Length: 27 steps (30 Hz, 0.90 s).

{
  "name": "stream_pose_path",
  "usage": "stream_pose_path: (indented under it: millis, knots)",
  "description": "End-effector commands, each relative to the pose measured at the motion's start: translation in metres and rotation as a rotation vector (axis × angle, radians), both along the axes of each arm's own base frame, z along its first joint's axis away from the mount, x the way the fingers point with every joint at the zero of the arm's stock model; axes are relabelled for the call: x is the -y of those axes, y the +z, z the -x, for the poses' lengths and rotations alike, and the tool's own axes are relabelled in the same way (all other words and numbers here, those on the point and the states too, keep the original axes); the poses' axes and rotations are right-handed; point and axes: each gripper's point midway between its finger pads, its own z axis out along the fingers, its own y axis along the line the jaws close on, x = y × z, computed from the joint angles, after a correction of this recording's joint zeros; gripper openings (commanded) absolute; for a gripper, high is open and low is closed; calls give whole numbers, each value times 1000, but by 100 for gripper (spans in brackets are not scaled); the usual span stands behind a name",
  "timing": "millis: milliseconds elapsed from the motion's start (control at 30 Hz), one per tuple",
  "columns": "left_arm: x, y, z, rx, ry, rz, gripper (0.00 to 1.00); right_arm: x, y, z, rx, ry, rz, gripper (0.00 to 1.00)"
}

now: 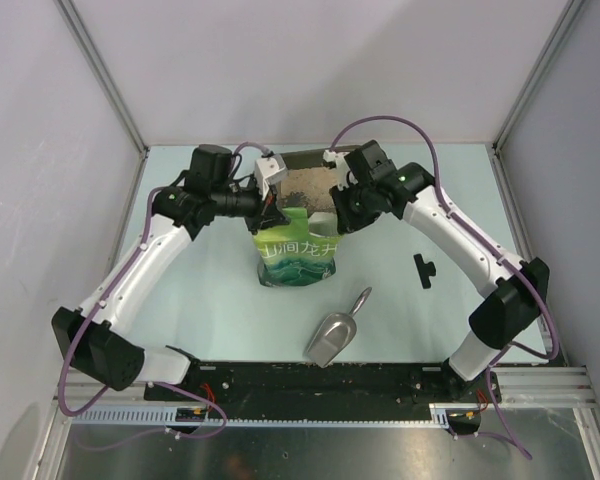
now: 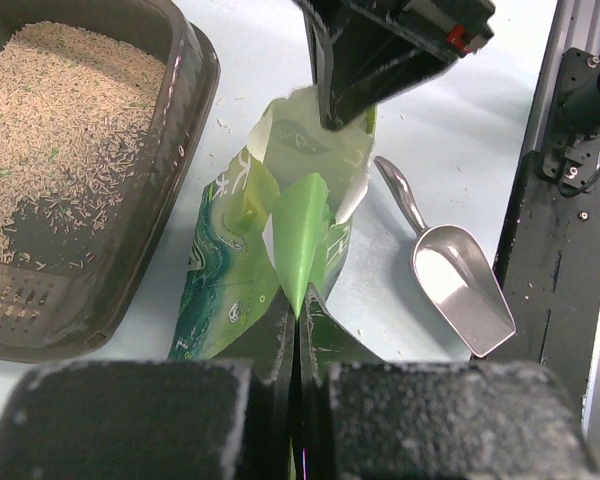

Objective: Fill the litter box with clean litter

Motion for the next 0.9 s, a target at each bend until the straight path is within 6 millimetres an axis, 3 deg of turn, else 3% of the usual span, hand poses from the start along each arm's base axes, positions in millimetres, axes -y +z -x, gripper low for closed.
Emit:
stream_pose_path:
  millis: [0,200,333,467,600,700,867]
  knots:
    - [11,39,12,113,-65,96,0,11,9,10,-62,-15,-3,2]
    - [1,46,-11,240,-7,29,0,-1,17,-16,-18,-48,-32,0]
    - [-4,57,-28,325,-7,8,0,-21,42,-47,61,-36,-75,0]
    - [-2,73,-37,404,-33,5,0,-26,55,-62,107,-48,-86,0]
    - [1,90,-45,458,-55,18,0,-17,50,-65,114,-77,-45,0]
    - [8,85,-40,424,-93,44,0,0,46,-69,149,-125,27,0]
    - [19,83,-35,384,-135,85,0,13,69,-77,236,-109,79,0]
